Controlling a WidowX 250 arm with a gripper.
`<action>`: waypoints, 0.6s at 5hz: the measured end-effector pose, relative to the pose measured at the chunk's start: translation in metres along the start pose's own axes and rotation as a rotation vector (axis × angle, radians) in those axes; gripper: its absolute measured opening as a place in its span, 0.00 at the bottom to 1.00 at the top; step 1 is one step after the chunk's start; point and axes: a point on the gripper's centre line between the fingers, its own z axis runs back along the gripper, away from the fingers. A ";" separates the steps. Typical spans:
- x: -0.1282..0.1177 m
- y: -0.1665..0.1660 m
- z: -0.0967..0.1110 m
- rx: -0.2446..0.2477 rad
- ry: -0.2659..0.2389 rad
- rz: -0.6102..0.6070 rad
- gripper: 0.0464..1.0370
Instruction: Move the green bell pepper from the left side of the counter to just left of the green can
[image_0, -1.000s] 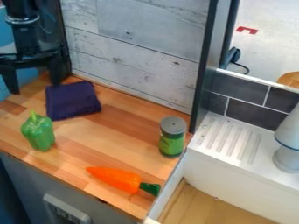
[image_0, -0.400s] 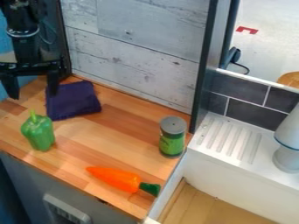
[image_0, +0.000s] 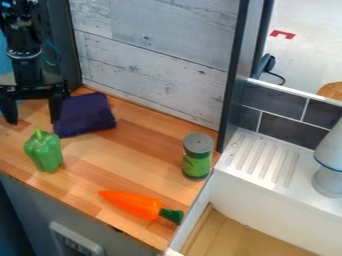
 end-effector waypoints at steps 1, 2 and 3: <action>0.000 0.004 -0.016 0.016 0.030 0.008 0.97; -0.001 0.007 -0.022 0.023 0.042 0.010 0.97; -0.002 0.005 -0.022 0.013 0.047 0.002 0.93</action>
